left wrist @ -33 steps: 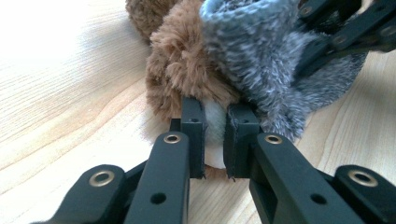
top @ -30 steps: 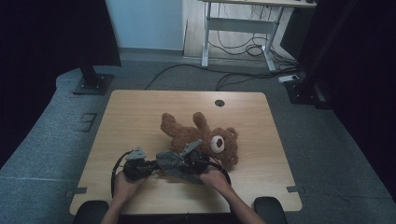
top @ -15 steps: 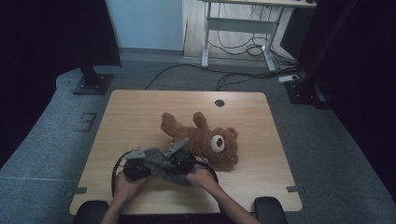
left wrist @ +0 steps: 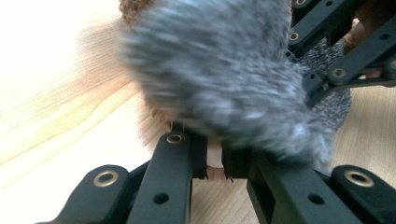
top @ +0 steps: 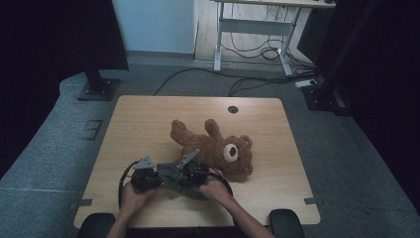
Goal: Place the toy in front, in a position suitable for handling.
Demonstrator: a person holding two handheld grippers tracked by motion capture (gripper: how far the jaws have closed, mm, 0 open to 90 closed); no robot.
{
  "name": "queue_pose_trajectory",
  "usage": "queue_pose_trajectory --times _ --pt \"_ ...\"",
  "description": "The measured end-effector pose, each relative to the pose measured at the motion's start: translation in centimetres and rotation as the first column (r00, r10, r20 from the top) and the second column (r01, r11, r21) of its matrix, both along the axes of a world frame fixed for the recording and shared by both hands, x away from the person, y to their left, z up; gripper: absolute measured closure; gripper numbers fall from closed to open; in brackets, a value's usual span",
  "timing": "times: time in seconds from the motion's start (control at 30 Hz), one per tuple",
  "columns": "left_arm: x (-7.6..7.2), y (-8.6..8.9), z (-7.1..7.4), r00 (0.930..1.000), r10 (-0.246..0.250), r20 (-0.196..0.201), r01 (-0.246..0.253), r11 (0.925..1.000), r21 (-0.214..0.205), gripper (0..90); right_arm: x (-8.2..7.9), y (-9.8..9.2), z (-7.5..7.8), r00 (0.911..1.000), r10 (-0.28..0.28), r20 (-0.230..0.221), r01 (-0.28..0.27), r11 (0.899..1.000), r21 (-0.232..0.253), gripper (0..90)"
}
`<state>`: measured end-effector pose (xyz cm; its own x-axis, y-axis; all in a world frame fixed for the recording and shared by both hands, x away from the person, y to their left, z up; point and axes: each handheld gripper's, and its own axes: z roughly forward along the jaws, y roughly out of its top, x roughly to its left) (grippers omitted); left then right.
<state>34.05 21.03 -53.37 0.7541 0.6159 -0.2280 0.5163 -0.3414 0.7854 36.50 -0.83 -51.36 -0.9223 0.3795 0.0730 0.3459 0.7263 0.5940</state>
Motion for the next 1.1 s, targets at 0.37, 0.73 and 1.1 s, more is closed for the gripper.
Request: queue_pose_trajectory --times 0.37,0.73,1.1 --pt "0.0 0.1 0.0 1.0000 0.002 0.003 -0.002 1.0000 0.000 81.2 0.7 -4.7 -0.1 0.9951 -0.099 -0.001 0.099 0.994 -0.038 77.6" --pt "0.0 0.1 0.0 1.0000 0.001 0.004 -0.001 1.0000 -0.002 79.5 -0.8 -6.0 4.6 0.9971 -0.064 0.040 0.061 0.996 0.068 77.5" --pt "-0.2 -0.2 0.0 0.9996 -0.027 0.006 0.027 0.9996 -0.003 79.6 1.7 -2.3 9.1 0.9898 -0.057 0.130 0.040 0.991 0.130 77.5"
